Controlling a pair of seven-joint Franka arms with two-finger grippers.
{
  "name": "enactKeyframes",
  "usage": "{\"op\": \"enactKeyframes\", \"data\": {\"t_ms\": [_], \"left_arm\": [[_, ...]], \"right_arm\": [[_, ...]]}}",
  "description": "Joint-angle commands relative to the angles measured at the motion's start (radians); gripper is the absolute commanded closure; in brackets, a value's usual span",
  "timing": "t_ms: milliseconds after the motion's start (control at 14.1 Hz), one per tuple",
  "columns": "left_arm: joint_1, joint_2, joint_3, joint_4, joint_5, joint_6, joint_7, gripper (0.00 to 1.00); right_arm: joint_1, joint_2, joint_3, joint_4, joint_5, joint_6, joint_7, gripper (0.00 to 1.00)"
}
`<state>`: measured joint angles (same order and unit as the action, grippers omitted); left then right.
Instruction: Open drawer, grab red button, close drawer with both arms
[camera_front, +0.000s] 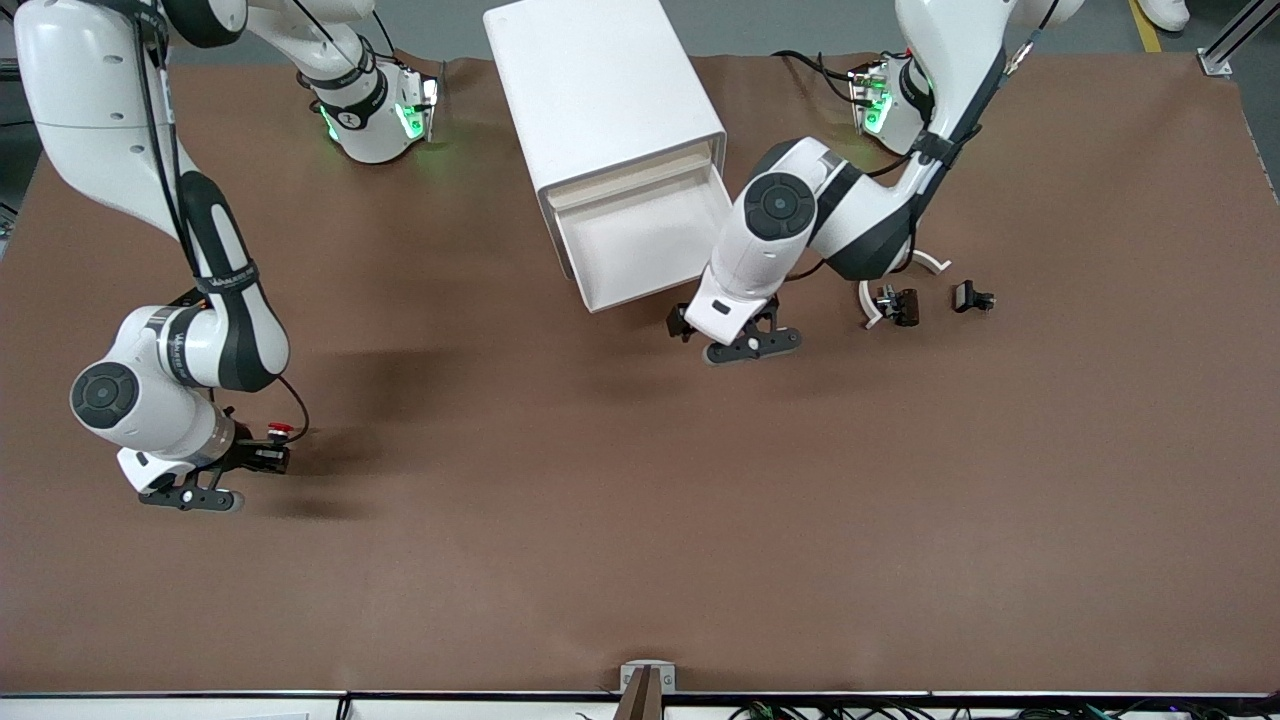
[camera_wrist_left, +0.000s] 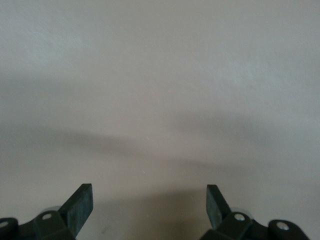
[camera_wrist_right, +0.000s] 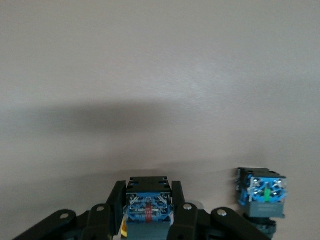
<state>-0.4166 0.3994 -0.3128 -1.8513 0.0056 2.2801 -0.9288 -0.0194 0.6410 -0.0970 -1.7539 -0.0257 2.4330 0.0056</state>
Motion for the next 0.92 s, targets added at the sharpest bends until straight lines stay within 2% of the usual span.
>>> {"op": "enactKeyframes", "data": {"t_ms": [0,142,781,852], "left_arm": [[0.006,-0.004,-0.034,-0.023,-0.022,0.019,-0.044,0.0],[0.001,0.01,-0.06,-0.025,-0.029,0.022,-0.08,0.0],[-0.106,0.044,-0.062,-0.022,-0.03,0.022,-0.229,0.0],[-0.125,0.048,-0.062,-0.022,-0.039,0.022,-0.251,0.0]], "right_arm": [[-0.033,0.012,0.026,-0.003,-0.003,0.009,-0.024,1.0],[-0.037,0.015,0.028,-0.004,-0.002,0.008,-0.026,1.0],[-0.039,0.014,0.028,-0.026,-0.002,0.009,-0.026,1.0],[-0.037,0.014,0.028,-0.023,-0.002,0.008,-0.024,0.25]]}}
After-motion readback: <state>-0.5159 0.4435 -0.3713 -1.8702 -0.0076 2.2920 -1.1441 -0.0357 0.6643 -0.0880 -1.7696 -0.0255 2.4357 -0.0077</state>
